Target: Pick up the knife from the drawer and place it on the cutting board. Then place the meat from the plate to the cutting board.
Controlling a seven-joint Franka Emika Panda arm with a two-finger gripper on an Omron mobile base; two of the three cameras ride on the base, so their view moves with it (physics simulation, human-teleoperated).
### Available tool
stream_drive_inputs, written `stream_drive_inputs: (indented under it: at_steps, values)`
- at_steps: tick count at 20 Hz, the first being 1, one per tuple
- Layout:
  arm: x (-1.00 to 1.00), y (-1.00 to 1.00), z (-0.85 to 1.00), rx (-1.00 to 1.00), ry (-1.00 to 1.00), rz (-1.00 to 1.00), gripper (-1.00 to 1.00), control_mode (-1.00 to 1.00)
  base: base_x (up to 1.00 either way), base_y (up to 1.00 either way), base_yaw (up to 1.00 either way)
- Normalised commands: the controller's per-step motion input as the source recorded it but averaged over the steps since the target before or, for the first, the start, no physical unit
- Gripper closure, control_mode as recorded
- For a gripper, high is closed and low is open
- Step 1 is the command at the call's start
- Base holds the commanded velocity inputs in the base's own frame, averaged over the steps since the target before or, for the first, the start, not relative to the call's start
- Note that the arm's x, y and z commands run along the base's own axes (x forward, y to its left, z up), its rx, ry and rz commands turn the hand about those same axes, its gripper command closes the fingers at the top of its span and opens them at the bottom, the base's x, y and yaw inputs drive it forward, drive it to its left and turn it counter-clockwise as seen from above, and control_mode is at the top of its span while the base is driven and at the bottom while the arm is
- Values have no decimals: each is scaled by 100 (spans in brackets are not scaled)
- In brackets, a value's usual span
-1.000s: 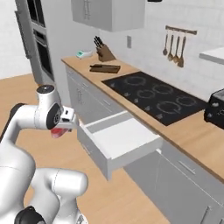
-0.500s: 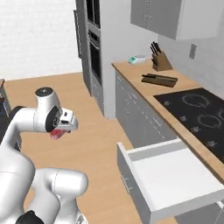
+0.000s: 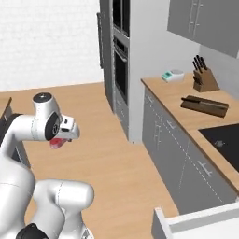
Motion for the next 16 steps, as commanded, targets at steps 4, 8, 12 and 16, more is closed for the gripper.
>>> stream_drive_inputs:
  at_steps: [4, 8, 12, 16]
  values:
    - [0, 0, 0, 0, 0, 0, 100, 100, 100, 9, -24]
    - [0, 0, 0, 0, 0, 0, 100, 100, 100, 0, -42]
    - [0, 0, 0, 0, 0, 0, 100, 100, 100, 0, -55]
    - [0, 0, 0, 0, 0, 0, 100, 100, 100, 1, -63]
